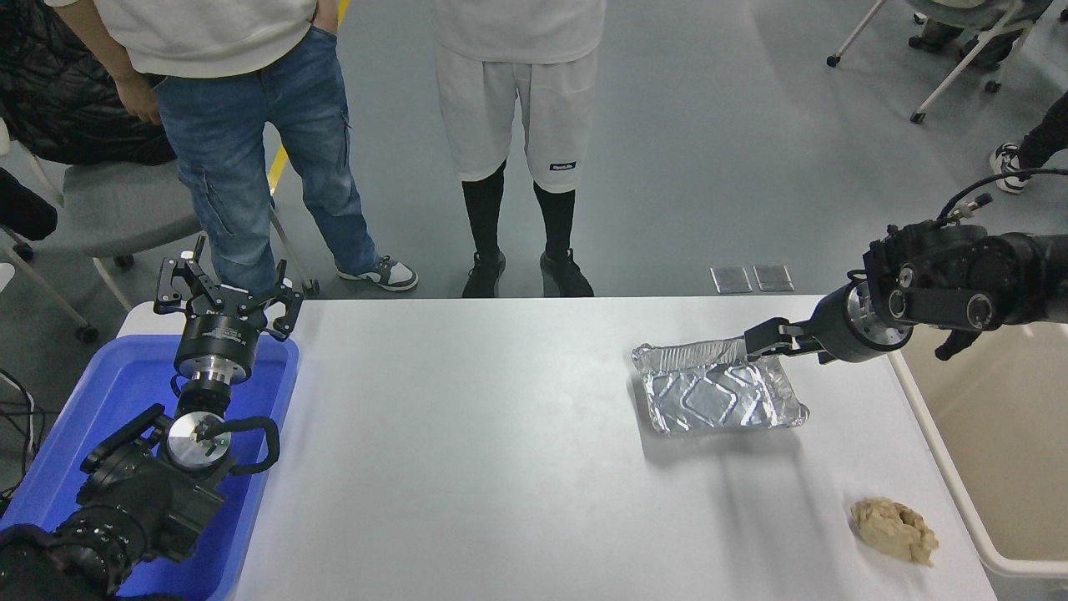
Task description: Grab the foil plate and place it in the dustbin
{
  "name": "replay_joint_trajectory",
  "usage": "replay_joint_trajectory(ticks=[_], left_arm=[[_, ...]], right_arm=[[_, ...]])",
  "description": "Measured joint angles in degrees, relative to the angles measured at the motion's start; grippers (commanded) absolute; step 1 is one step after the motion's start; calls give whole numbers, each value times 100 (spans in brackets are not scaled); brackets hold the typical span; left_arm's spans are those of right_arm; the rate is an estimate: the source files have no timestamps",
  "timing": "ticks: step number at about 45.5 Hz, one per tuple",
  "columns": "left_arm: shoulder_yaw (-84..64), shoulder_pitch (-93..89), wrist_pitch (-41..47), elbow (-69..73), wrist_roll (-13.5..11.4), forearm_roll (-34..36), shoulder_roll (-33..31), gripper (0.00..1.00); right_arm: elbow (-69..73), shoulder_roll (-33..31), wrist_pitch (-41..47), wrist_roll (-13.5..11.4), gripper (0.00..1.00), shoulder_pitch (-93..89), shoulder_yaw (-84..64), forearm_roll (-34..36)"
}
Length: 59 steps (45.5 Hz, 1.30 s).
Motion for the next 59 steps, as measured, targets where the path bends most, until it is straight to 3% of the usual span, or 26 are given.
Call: replay_joint_trajectory(ticks=[22,59], left_arm=[[-2,0,0,0,0,0,-1,99],[-3,0,-2,-1,0,0,1,99]], right_arm=[[-1480,483,-607,-3,100,-1276,331,69],[-2642,1014,-1771,6,98,-2829,579,-76]])
